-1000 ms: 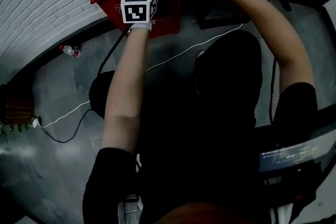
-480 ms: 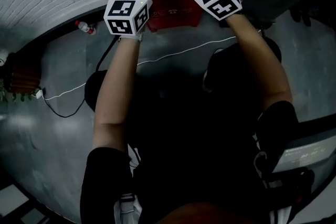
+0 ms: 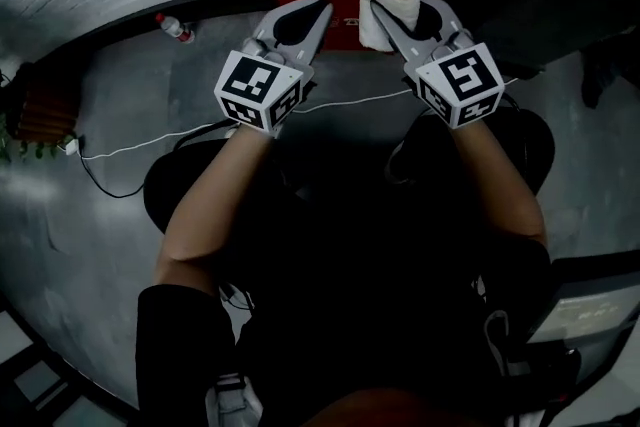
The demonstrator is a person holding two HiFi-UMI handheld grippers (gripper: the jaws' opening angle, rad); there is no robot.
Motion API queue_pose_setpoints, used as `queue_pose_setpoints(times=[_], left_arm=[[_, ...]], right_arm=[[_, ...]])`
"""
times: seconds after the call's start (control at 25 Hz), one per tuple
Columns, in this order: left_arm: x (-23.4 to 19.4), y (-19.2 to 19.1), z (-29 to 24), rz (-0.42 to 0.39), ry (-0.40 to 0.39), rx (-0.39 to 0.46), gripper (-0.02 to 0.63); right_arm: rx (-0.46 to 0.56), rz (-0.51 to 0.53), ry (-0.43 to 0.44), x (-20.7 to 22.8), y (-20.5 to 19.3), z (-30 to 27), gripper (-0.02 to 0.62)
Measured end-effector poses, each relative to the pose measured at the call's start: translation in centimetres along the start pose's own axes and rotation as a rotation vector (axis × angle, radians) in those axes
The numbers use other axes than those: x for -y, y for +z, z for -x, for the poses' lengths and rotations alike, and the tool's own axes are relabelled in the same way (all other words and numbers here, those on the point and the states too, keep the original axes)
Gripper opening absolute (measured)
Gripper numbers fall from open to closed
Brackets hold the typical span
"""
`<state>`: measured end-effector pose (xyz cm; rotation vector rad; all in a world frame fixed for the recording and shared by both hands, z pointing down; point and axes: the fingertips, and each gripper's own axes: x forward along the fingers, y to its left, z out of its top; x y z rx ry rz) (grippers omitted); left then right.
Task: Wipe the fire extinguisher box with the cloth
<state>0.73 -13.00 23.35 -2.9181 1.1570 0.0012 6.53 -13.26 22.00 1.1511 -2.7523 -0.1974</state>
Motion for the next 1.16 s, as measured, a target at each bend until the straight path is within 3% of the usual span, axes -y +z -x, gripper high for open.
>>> queue_pose_setpoints(times=[0.16, 0.32, 1.16], left_arm=[[0.3, -0.9, 0.7, 0.042, -0.02, -0.008, 0.0], [0.5, -0.6, 0.6, 0.033, -0.024, 0.006, 0.0], [1.7, 0.3, 0.5, 0.035, -0.066, 0.047, 0.0]], right_arm=[[-0.005, 0.049, 0.043, -2.1, -0.3, 0.6, 0.103], [0.031, 0.041, 0.065, -2.5, 0.8, 0.9, 0.101], [0.049, -0.018, 0.056, -1.4, 0.0, 1.3, 0.101]])
